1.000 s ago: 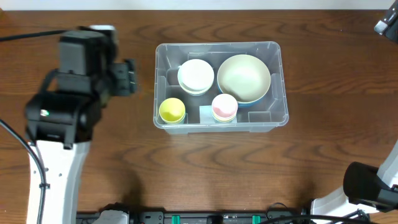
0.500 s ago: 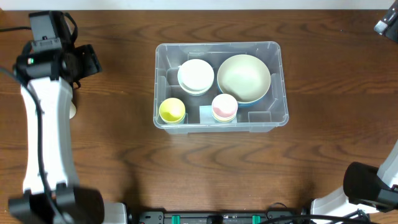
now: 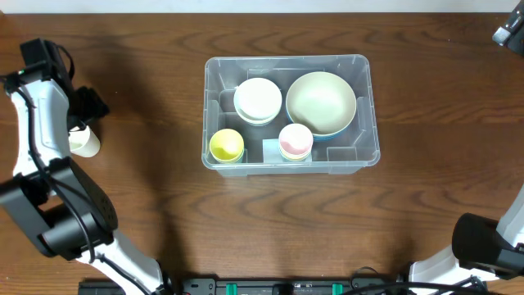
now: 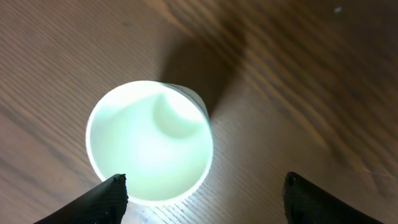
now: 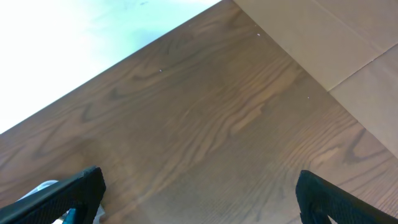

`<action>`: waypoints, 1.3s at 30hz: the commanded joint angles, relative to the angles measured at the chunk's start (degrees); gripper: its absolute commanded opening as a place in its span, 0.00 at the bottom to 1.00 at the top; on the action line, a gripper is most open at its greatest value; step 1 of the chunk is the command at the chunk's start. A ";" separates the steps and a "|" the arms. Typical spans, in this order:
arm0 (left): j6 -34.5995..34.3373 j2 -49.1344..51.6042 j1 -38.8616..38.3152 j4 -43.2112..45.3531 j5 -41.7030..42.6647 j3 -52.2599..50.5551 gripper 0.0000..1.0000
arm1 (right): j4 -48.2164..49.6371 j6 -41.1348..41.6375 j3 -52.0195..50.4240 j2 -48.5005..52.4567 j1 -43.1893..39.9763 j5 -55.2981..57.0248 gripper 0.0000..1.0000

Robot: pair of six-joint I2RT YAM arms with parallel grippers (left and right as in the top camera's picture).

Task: Pack container
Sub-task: 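Move the left gripper to the white cup and grasp it, then carry the white cup into the bin and stack it on the yellow cup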

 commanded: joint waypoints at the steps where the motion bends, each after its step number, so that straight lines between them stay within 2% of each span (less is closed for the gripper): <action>1: 0.09 2.95 0.02 -0.02 -0.59 0.33 0.80 | -0.02 1.01 -0.04 -0.13 -0.35 0.61 0.99; 5: 0.31 5.88 -0.13 0.20 0.59 0.31 0.79 | -0.02 1.01 -0.04 -0.13 -0.35 0.61 0.99; 7: 0.33 7.17 -0.11 0.24 1.14 0.31 0.69 | -0.02 1.01 -0.04 -0.13 -0.35 0.61 0.99; 10: 0.31 8.61 -0.13 0.26 1.33 0.31 0.49 | -0.02 1.01 -0.04 -0.13 -0.35 0.61 0.99; 14: 0.26 9.20 -0.13 0.11 1.53 0.28 0.09 | -0.02 1.01 -0.04 -0.13 -0.35 0.61 0.99; 15: 0.26 9.18 -0.13 0.11 2.16 0.31 0.06 | -0.02 1.01 -0.04 -0.13 -0.35 0.61 0.99; 19: 0.28 8.68 -0.13 -0.90 8.83 0.44 0.06 | -0.02 1.01 -0.04 -0.13 -0.35 0.61 0.99; 23: 0.31 6.23 -0.63 -2.12 19.61 1.33 0.06 | -0.02 1.01 -0.04 -0.13 -0.35 0.61 0.99; 29: 0.76 -3.48 -3.82 -3.06 33.57 4.26 0.06 | -0.02 1.01 -0.04 -0.13 -0.35 0.61 0.99; 33: 1.57 -13.49 -8.96 -1.95 35.85 4.44 0.06 | -0.02 1.01 -0.04 -0.13 -0.35 0.61 0.99; 37: 6.97 -22.67 -17.53 -1.57 35.47 4.44 0.06 | -0.02 1.01 -0.04 -0.13 -0.35 0.61 0.99; 39: 9.49 -26.23 -23.32 -2.23 32.15 4.44 0.06 | -0.02 1.01 -0.04 -0.13 -0.35 0.61 0.99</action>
